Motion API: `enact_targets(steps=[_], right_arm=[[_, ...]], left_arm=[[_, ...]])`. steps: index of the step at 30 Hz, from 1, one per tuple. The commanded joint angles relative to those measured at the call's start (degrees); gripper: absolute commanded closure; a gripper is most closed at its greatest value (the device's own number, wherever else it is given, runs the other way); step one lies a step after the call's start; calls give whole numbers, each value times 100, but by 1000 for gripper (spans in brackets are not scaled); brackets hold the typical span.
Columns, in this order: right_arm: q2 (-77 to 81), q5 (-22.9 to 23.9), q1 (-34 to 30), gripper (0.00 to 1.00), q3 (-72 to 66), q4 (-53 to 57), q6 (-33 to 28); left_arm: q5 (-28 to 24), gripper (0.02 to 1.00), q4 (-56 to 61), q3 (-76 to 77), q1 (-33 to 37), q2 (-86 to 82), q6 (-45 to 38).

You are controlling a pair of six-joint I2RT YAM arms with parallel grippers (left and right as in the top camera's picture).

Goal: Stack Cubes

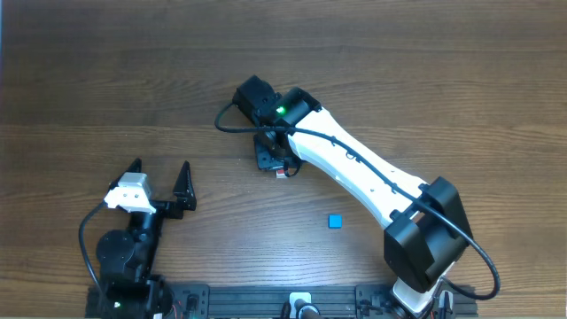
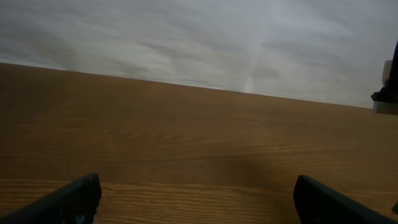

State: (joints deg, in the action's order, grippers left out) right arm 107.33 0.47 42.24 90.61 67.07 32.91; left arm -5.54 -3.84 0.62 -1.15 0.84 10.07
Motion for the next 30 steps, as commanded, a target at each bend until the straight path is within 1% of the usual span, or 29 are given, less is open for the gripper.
enact_targets(steps=[1, 27, 28, 30], right_arm=[[208, 136, -90, 989, 120, 4, -22], [553, 131, -129, 985, 120, -87, -17], [553, 131, -129, 954, 120, -90, -17], [553, 131, -129, 825, 120, -90, -17]], left_arm=[[26, 20, -11, -28, 31, -46, -66], [26, 20, -11, -28, 31, -46, -66], [26, 18, -11, -28, 31, -46, -66], [26, 20, -11, -28, 31, -46, -66]])
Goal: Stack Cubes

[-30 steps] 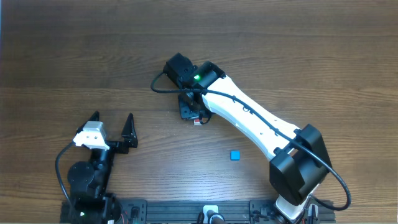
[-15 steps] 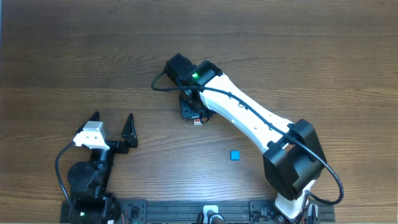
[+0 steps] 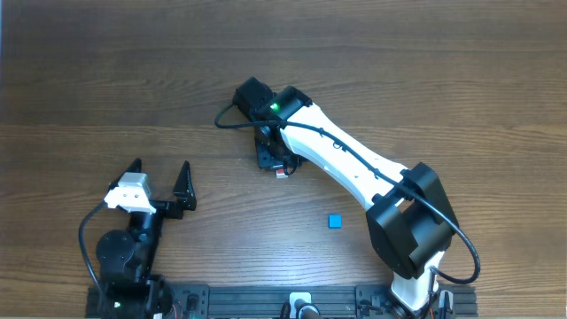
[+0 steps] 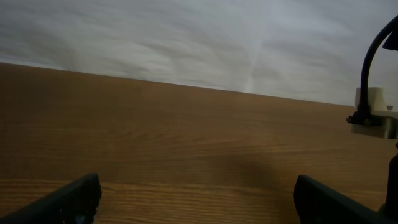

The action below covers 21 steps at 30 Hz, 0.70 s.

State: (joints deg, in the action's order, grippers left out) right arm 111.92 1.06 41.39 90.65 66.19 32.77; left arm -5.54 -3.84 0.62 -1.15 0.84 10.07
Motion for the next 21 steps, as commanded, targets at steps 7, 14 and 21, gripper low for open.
enact_targets(steps=[7, 14, 21], right_arm=[[94, 72, -44, 627, 116, -2, -2], [94, 72, -44, 527, 116, 0, -2], [83, 72, -59, 9, 120, 2, -2]], left_arm=[[26, 23, -11, -28, 31, -46, -66], [26, 18, -11, -28, 31, -46, -66], [26, 20, -11, -28, 31, -46, -66]])
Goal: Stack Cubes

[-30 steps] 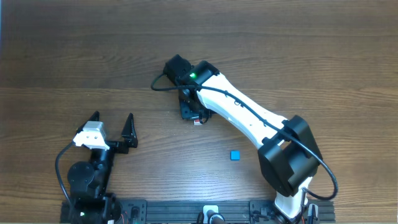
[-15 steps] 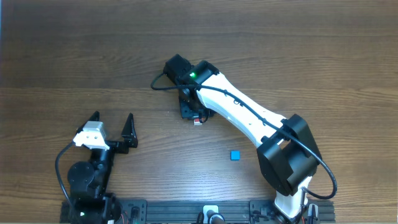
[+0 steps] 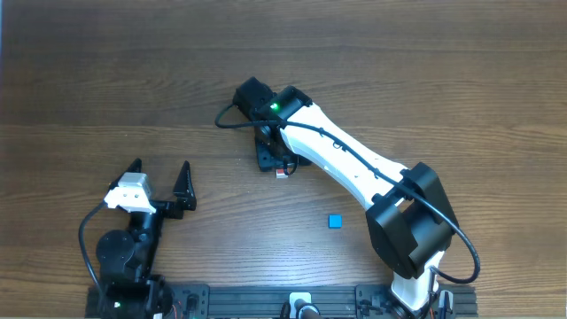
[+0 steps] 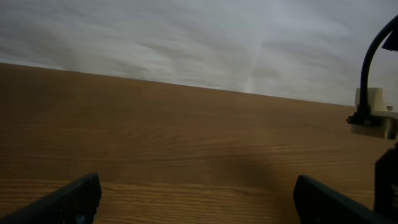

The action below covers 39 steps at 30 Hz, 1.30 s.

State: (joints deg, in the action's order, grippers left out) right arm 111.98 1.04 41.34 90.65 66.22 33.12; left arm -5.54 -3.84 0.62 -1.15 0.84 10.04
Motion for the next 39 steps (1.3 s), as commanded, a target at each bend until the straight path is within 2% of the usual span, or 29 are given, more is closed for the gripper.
enact_targets(steps=[1, 8, 14, 19, 21, 25, 32, 39], right_arm=[[61, 74, -63, 9, 120, 0, -35], [-551, 114, -138, 9, 122, 127, -42], [-1637, 428, -295, 7, 52, 977, 13], [-2575, 402, -466, 7, -820, 1222, 234], [-2924, 291, -479, 7, -1379, 1115, 332], [-3521, -299, -439, 9, -2632, 501, 332], [-3652, -741, -369, 7, -4271, -393, 562], [-3641, -750, -181, 7, -5014, -1204, 538]], left_arm=[[26, 23, -11, -28, 31, -46, -63], [26, 20, -11, -28, 31, -46, -63], [26, 20, -11, -28, 31, -46, -63], [26, 20, -11, -28, 31, -46, -63], [26, 23, -9, -28, 31, -46, -63], [26, 20, -9, -28, 31, -46, -63], [26, 20, -11, -28, 31, -46, -63], [26, 23, -11, -28, 31, -46, -63]])
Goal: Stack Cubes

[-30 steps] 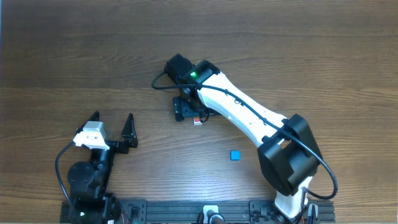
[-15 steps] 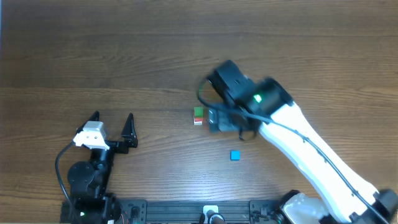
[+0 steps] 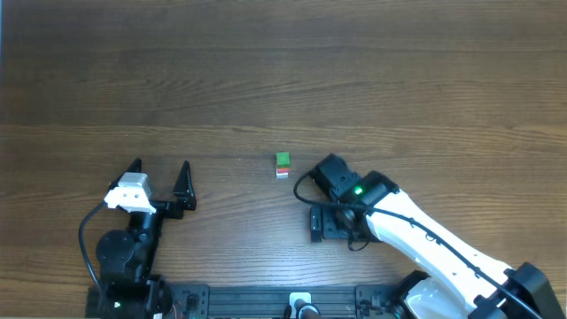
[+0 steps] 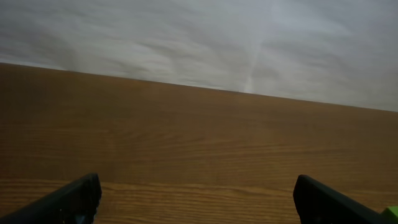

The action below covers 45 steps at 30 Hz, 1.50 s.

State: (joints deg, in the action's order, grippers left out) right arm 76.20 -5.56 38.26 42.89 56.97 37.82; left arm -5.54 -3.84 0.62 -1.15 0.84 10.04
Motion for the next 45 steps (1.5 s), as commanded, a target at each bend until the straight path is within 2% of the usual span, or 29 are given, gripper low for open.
enact_targets(steps=[1, 5, 14, 26, 36, 45], right_arm=[[-48, -37, 157, 7, -286, -382, 68], [81, 247, 192, 9, -332, -688, 70], [509, 654, 190, 91, -330, -990, 76], [719, 767, 190, 222, -330, -1185, 92], [750, 780, 192, 391, -330, -1226, 92], [750, 780, 192, 489, -330, -1244, 94]], left_arm=[[26, 23, -11, -28, 31, -46, -63], [26, 20, -11, -28, 31, -46, -63], [26, 20, -11, -28, 31, -46, -63], [26, 18, -11, -28, 31, -46, -63], [26, 20, -11, -28, 31, -46, -63], [26, 23, -11, -28, 31, -46, -63]])
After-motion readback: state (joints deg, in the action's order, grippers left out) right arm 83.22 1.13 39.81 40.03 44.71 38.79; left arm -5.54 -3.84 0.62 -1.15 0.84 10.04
